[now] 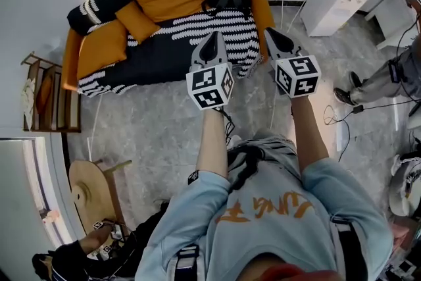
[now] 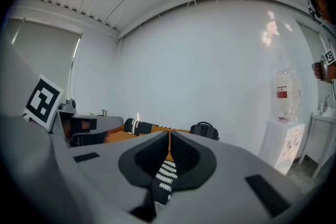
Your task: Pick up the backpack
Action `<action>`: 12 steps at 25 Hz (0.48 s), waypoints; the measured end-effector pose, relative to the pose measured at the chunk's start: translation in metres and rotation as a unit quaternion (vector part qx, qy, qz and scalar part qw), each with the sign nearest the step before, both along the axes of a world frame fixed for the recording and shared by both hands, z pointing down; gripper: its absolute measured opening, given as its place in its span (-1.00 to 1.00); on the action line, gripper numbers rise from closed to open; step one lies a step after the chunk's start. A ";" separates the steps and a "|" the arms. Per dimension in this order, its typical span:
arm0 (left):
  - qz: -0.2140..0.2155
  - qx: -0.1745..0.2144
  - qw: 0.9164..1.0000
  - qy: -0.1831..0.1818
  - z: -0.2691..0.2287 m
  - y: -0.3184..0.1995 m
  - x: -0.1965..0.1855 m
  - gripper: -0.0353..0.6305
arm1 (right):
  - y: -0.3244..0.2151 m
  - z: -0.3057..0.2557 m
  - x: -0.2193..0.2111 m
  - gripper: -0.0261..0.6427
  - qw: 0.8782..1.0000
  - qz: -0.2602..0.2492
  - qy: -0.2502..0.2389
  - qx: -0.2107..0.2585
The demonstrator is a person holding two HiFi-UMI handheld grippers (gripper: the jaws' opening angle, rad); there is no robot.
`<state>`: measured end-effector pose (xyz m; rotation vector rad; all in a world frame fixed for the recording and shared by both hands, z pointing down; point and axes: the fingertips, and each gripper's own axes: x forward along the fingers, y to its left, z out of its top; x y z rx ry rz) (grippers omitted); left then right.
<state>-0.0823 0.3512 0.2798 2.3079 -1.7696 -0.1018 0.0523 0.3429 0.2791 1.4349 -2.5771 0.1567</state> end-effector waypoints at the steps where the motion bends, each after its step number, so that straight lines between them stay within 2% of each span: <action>1: 0.001 0.003 1.000 -0.001 -0.002 -0.003 -0.002 -0.83 | -0.003 -0.003 -0.003 -0.83 1.000 -0.001 0.002 0.003; 12: 0.021 0.037 0.999 -0.018 -0.025 -0.036 0.002 -0.83 | -0.036 -0.026 -0.008 -0.83 0.999 -0.002 0.006 0.032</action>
